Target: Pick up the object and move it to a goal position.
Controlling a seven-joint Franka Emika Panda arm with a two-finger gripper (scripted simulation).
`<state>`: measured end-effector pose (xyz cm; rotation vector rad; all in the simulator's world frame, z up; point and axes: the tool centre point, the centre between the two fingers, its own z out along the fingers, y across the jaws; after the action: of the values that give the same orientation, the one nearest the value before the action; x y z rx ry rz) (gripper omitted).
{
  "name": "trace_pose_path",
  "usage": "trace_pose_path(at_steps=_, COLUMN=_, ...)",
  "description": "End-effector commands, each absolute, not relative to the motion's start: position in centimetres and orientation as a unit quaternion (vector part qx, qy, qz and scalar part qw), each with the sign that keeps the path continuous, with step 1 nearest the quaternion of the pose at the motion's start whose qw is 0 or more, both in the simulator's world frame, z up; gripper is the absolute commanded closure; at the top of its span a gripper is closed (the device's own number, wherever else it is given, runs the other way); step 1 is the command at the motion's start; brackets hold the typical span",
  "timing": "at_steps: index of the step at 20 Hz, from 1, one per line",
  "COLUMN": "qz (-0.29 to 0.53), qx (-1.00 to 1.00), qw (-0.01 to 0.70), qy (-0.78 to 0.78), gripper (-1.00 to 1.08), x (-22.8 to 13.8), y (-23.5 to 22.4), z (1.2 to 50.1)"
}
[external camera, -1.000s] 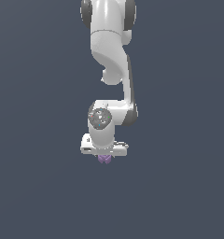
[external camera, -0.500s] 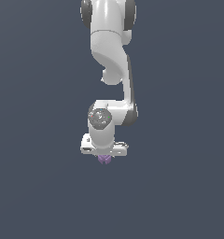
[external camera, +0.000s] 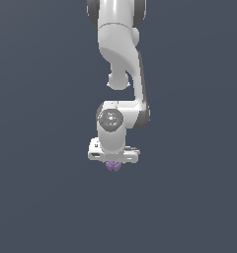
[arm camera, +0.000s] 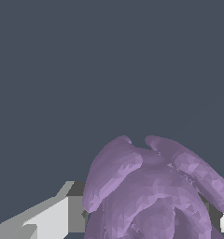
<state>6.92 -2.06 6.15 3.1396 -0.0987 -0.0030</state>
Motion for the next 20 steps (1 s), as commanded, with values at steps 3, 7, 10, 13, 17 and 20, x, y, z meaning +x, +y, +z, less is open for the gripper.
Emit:
trace_pose_path(at_steps=3, qz=0.000, qx=1.000, qw=0.000, qy=-0.031, gripper=1.08, x=6.7, y=0.0, z=9.2)
trace_pose_path(at_steps=7, qz=0.000, qx=1.000, qw=0.000, qy=-0.031, gripper=1.08, x=6.3, y=2.5, z=12.8)
trace_pose_path(at_steps=10, qz=0.000, qx=1.000, qw=0.000, qy=-0.031, gripper=1.08, x=6.2, y=4.2, z=15.4)
trace_pose_path(at_steps=13, qz=0.000, qx=1.000, qw=0.000, qy=-0.031, gripper=1.08, x=6.0, y=5.6, z=17.5)
trace_pose_path(at_steps=17, qz=0.000, qx=1.000, qw=0.000, qy=-0.031, gripper=1.08, x=6.0, y=6.9, z=19.3)
trace_pose_path(at_steps=20, qz=0.000, qx=1.000, qw=0.000, qy=-0.031, gripper=1.08, x=6.1, y=7.3, z=19.9)
